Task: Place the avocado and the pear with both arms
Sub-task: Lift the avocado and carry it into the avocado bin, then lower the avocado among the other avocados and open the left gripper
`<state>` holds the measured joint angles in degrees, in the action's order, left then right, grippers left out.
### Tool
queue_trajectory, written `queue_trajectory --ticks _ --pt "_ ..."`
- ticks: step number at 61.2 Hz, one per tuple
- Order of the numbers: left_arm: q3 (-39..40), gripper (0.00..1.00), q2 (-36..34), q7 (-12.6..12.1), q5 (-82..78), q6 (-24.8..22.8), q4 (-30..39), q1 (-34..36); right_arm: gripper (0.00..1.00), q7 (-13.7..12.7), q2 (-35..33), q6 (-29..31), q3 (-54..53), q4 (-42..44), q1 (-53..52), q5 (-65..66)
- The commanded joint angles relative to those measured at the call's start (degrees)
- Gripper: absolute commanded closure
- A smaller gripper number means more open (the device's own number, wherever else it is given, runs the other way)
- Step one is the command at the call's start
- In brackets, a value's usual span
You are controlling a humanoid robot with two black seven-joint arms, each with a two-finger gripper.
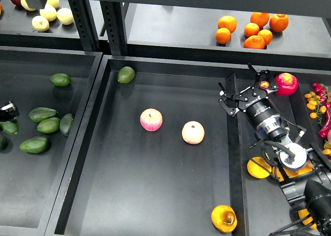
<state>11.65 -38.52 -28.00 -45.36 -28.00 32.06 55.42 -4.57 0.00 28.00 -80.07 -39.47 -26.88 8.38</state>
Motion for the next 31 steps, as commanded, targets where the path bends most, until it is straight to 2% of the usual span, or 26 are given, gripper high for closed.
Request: queue_trajectory --ticks 1,31 --pt "0.4 0.75 0.6 0.0 0.2 0.0 -2.2 -0.5 0.00 0.0 0.0 0.0 0.0 0.0 0.0 0.0" --pt "0.6 0.73 3.7 0.0 0.6 0.0 -6.4 -2.4 0.00 0.0 0.0 0.0 0.0 0.0 0.1 0.0"
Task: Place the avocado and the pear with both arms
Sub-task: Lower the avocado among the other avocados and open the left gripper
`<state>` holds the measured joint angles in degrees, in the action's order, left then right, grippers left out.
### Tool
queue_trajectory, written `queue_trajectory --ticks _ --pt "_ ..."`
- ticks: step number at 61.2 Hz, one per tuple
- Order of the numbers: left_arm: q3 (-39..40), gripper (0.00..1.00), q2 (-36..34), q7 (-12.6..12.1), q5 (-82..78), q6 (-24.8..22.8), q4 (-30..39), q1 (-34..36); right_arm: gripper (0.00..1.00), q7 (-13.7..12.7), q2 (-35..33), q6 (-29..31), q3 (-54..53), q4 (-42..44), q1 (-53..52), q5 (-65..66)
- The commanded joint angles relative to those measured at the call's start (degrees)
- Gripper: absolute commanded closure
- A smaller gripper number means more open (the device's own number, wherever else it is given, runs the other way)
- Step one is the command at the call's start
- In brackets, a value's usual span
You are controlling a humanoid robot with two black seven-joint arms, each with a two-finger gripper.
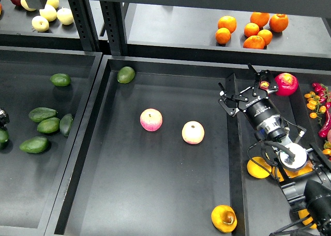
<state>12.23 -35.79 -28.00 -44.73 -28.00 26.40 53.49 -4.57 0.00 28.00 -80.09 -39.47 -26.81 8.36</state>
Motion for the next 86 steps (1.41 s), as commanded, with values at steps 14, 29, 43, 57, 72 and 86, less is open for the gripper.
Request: queue_trajectory --ticks 14,29,43,57,72,86 --pt "0.3 0.72 2.4 0.0 0.0 0.0 -1.0 -1.6 0.00 0.0 0.0 0.0 0.0 -0.2 0.0 0.0" --pt "0.4 0.71 4.2 0.0 0.0 0.0 -2.8 -2.2 0.00 0.0 0.0 0.0 -0.1 -0.3 0.0 0.0" --pt "0.4 0.70 4.3 0.0 0.0 0.0 -2.8 -2.2 0.00 0.0 0.0 0.0 -0.1 -0.4 0.0 0.0" --pt "0.5 0.69 4.4 0.0 0.1 0.0 -2.8 -2.5 0.00 0.0 0.0 0.0 0.0 -0.4 0.0 0.0" --pt "1.0 0.67 5.4 0.0 0.1 0.0 -3.5 -2.9 0.00 0.0 0.0 0.0 -0.1 -0.4 0.0 0.0" --pt "1.0 0.65 6.4 0.0 0.1 0.0 -4.4 -2.9 0.00 0.0 0.0 0.0 0.0 -0.4 0.0 0.0"
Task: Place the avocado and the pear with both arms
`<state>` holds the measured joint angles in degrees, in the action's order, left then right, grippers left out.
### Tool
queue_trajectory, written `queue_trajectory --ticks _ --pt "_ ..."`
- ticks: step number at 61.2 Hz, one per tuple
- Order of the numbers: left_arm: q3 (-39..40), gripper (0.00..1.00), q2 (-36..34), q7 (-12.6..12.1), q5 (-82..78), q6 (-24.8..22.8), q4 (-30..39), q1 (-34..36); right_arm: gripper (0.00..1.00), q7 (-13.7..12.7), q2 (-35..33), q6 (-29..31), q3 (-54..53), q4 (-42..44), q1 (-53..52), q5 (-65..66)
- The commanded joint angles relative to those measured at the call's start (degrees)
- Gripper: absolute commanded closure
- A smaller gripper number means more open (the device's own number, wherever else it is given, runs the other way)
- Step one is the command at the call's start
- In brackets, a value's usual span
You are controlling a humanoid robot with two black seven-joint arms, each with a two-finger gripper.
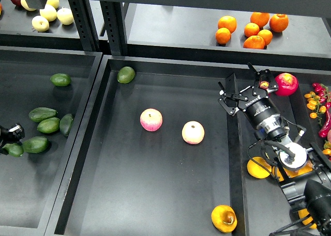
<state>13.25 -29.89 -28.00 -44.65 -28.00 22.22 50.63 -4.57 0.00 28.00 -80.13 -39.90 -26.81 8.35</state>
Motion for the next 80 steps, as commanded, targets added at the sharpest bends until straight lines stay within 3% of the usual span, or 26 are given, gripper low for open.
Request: queue_trajectory --ticks 1,50,80 --pt "0.0 0.65 0.5 0.0 0.0 0.0 -0.3 0.0 0.00 0.0 0.0 0.0 0.0 0.0 0.0 0.0" --pt "0.0 0.57 2.5 0.0 0.0 0.0 -1.8 -1.6 0.00 -0.1 0.0 0.0 0.0 0.0 0.0 0.0" --pt "0.1 0.35 2.9 0.0 0.0 0.0 -1.6 -1.9 0.00 -0.1 0.0 0.0 0.1 0.0 0.0 0.0"
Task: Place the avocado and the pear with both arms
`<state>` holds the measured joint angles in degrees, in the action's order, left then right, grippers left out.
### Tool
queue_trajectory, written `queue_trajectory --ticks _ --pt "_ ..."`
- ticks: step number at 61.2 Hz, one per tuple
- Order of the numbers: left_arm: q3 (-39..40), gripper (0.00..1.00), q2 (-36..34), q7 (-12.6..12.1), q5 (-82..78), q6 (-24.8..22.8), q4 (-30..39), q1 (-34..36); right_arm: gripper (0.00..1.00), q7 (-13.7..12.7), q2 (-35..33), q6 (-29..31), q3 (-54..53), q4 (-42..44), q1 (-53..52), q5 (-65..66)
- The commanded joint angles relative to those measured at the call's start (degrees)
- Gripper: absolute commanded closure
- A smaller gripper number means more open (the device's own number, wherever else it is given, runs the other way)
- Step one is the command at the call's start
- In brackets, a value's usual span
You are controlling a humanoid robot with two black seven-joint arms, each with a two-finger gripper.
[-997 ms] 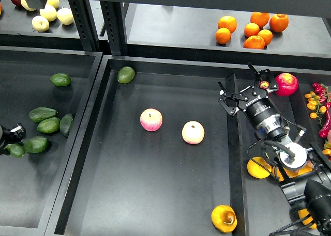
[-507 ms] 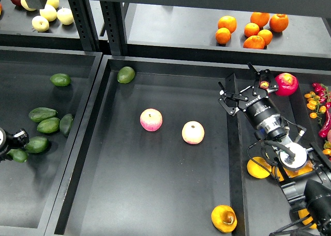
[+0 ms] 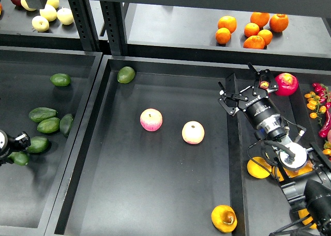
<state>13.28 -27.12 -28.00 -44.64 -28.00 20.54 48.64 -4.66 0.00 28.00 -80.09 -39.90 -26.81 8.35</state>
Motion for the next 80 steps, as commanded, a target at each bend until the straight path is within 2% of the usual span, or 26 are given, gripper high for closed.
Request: queue_trajectory --ticks 1,22,28,45,61,80 --pt "0.1 0.35 0.1 0.0 0.0 0.0 0.1 0.1 0.00 0.0 0.0 0.0 -0.1 0.0 0.0 0.0" --pt "2.9 0.18 0.7 0.0 0.2 0.0 0.9 0.1 0.00 0.0 0.0 0.0 0.0 0.0 0.0 0.0" --pt "6.7 0.15 1.3 0.0 2.4 0.0 1.0 0.0 0.00 0.0 0.0 0.0 0.0 0.0 0.0 0.0" --pt "10.4 0.15 3.2 0.0 17.7 0.0 1.1 2.2 0.00 0.2 0.0 0.0 0.0 0.0 0.0 0.0" --pt "29.2 0.15 8.8 0.0 28.7 0.0 0.5 0.9 0.00 0.3 0.0 0.0 -0.1 0.0 0.0 0.0" --pt "40.9 0.13 10.2 0.0 39.9 0.0 1.3 -2.1 0.00 0.3 0.0 0.0 0.0 0.6 -0.2 0.0"
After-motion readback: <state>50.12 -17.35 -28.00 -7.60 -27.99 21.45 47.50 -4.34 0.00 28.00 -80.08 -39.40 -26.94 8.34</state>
